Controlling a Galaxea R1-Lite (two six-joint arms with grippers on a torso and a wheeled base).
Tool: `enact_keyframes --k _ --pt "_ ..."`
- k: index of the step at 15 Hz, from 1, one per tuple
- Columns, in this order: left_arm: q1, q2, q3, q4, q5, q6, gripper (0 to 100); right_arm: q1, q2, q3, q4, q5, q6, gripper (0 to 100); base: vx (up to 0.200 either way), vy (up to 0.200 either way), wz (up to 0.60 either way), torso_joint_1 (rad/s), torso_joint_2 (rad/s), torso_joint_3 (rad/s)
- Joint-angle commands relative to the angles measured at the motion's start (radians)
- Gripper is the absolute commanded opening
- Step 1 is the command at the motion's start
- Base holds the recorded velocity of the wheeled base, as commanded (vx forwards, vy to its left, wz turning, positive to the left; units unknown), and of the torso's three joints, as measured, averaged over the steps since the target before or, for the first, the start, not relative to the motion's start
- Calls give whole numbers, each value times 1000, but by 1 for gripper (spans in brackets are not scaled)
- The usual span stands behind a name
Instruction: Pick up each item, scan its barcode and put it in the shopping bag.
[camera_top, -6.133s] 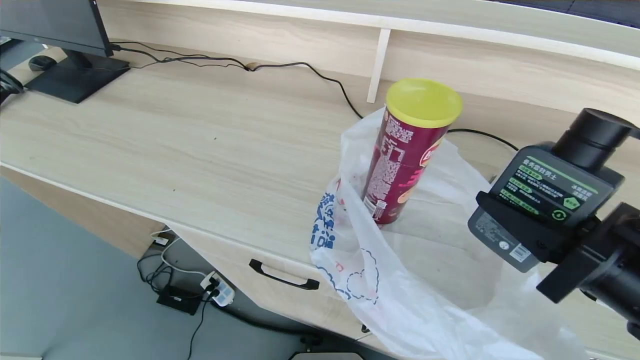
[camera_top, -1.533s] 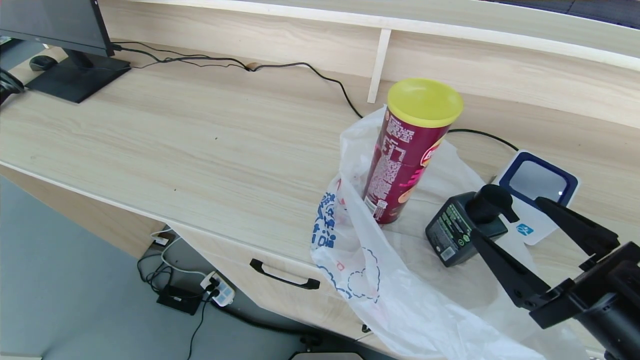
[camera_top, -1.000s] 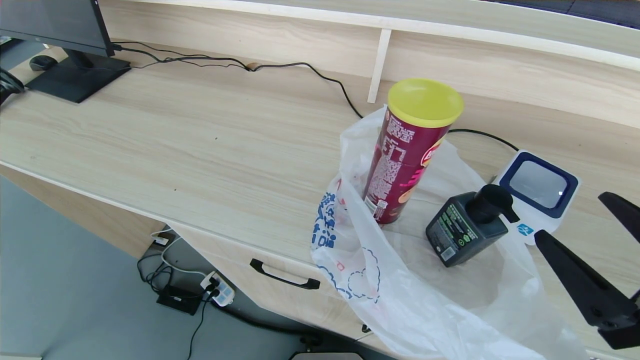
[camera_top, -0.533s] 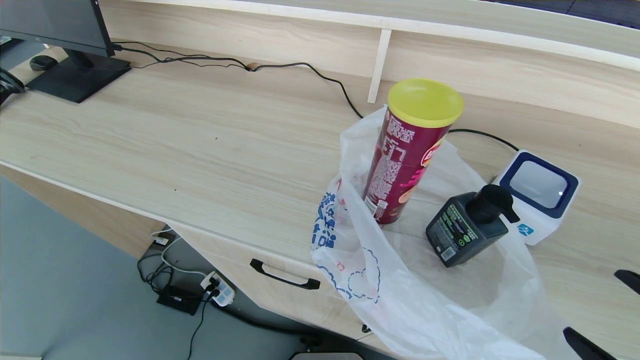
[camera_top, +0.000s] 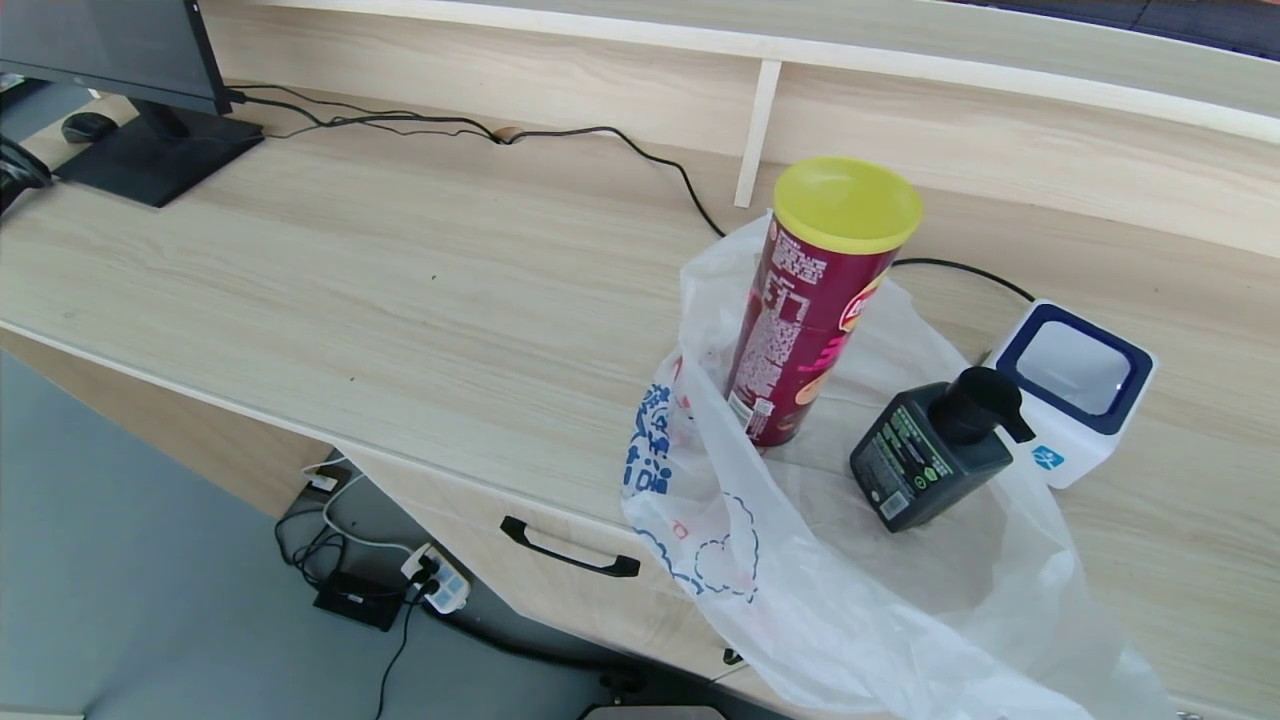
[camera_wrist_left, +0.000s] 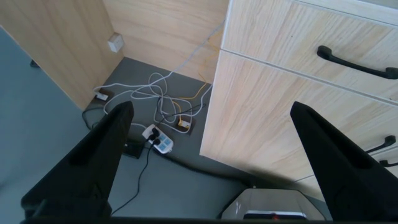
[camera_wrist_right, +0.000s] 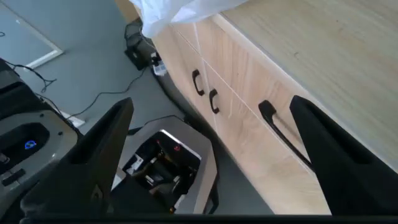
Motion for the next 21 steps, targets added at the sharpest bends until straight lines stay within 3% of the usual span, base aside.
enact_keyframes --k 1,2,3,5,7,9,10,12,13,14,18,19,21 --pt "0 0 0 0 0 0 100 3 -36 37 -60 96 28 100 0 0 0 0 0 0" --pt "0 0 0 0 0 0 100 3 -36 66 -122 167 22 100 0 0 0 0 0 0" --pt "0 0 0 0 0 0 100 -3 -36 96 -181 168 23 100 0 0 0 0 0 0" --pt "0 0 0 -1 0 0 100 -58 -36 158 -267 103 77 100 0 0 0 0 0 0" --pt "0 0 0 -1 0 0 100 -92 -19 162 -280 99 78 100 0 0 0 0 0 0" --pt "0 0 0 0 0 0 100 -314 104 164 -280 96 80 100 0 0 0 0 0 0" --pt "0 0 0 0 0 0 100 -607 225 164 -280 98 75 100 0 0 0 0 0 0" --pt "0 0 0 0 0 0 100 -632 222 164 -278 98 68 100 0 0 0 0 0 0" --pt "0 0 0 0 0 0 100 -607 90 164 -278 98 54 100 0 0 0 0 0 0" --pt "0 0 0 0 0 0 100 -641 57 164 -280 75 54 100 0 0 0 0 0 0" --pt "0 0 0 -1 0 0 100 -682 115 164 -278 63 68 100 0 0 0 0 0 0" --pt "0 0 0 -1 0 0 100 -711 107 164 -278 63 69 100 0 0 0 0 0 0" --pt "0 0 0 0 0 0 100 -860 57 164 -278 66 77 100 0 0 0 0 0 0"
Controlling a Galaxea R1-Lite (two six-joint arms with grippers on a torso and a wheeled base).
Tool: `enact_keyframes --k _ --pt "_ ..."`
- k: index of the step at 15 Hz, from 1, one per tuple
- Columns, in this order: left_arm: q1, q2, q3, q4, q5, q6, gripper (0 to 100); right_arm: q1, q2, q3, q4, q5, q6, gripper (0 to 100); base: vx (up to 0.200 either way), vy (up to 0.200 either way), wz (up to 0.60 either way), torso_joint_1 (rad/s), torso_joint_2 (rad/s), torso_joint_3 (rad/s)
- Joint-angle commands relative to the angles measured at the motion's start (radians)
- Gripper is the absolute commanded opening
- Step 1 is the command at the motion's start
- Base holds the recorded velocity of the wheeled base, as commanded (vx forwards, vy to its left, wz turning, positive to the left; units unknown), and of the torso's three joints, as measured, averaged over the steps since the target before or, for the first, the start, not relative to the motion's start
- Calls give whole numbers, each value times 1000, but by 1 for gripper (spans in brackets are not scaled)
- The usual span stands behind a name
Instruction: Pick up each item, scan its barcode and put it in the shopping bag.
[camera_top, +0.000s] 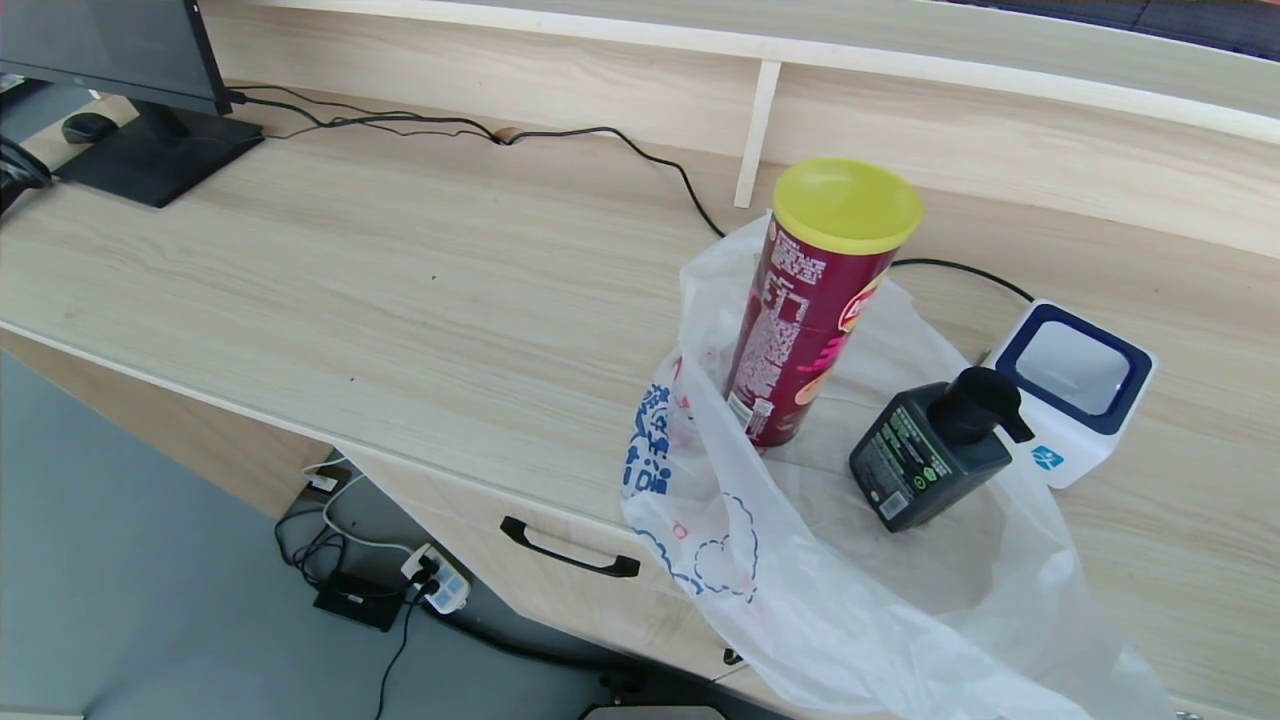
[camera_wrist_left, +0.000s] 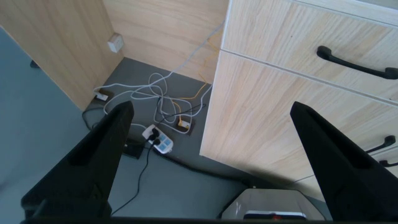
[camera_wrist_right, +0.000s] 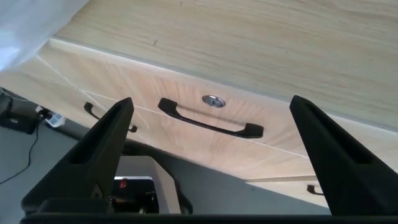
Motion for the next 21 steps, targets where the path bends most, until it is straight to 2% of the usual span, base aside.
enact_keyframes --k 1,3,5,10,13,14,21 --pt "0 0 0 1 0 0 100 -81 -30 0 1 3 4 100 0 0 0 0 0 0" --pt "0 0 0 1 0 0 100 -77 -30 -2 -2 3 43 100 0 0 0 0 0 0" --pt "0 0 0 1 0 0 100 107 -30 0 -2 3 30 100 0 0 0 0 0 0" --pt "0 0 0 -1 0 0 100 84 -27 0 0 0 11 100 0 0 0 0 0 0" --pt "0 0 0 -1 0 0 100 4 -61 0 0 1 4 100 0 0 0 0 0 0" --pt "0 0 0 1 0 0 100 27 -88 0 0 3 6 100 0 0 0 0 0 0" --pt "0 0 0 1 0 0 100 13 -122 0 0 3 17 100 0 0 0 0 0 0"
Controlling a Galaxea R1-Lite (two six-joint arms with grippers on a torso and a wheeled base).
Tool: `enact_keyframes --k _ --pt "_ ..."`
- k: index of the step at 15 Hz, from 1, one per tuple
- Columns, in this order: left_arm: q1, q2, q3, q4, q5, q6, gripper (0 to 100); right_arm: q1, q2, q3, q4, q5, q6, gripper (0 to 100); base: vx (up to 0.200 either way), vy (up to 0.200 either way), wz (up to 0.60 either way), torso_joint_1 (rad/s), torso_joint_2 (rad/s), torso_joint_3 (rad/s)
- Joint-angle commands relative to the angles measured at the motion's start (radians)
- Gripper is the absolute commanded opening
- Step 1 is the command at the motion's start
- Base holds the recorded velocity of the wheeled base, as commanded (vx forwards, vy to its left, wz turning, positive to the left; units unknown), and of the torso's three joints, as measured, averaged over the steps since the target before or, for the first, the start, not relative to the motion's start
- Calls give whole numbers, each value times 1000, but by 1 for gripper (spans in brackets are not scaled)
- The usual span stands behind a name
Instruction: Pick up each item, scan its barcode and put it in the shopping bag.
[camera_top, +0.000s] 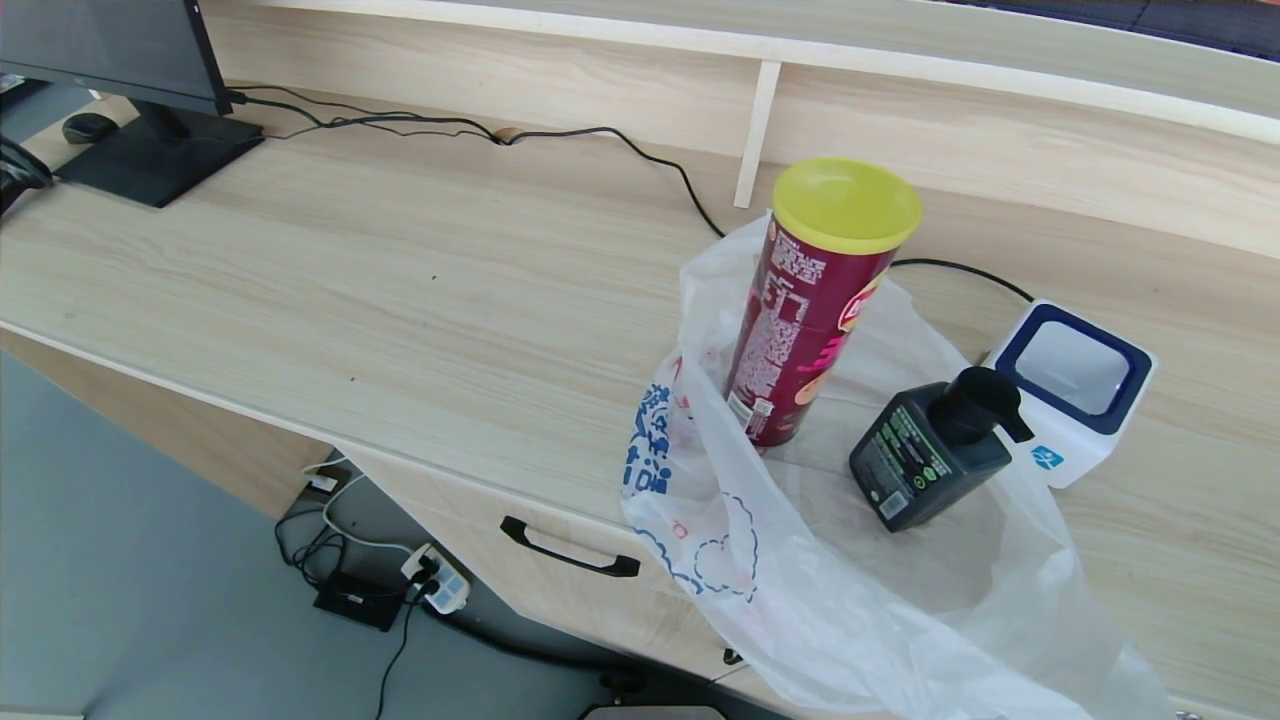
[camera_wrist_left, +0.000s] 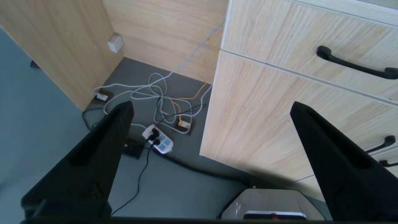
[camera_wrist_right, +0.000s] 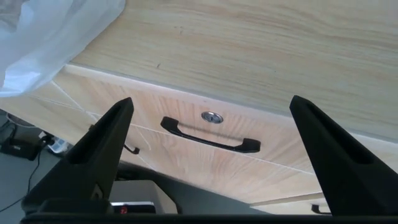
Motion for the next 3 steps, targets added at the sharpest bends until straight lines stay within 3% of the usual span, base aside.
enact_keyframes --k 1,3 --pt "0 0 0 -1 0 0 100 0 -3 0 0 0 1 100 0 0 0 0 0 0" --pt "0 0 0 -1 0 0 100 0 -3 0 1 0 -9 100 0 0 0 0 0 0"
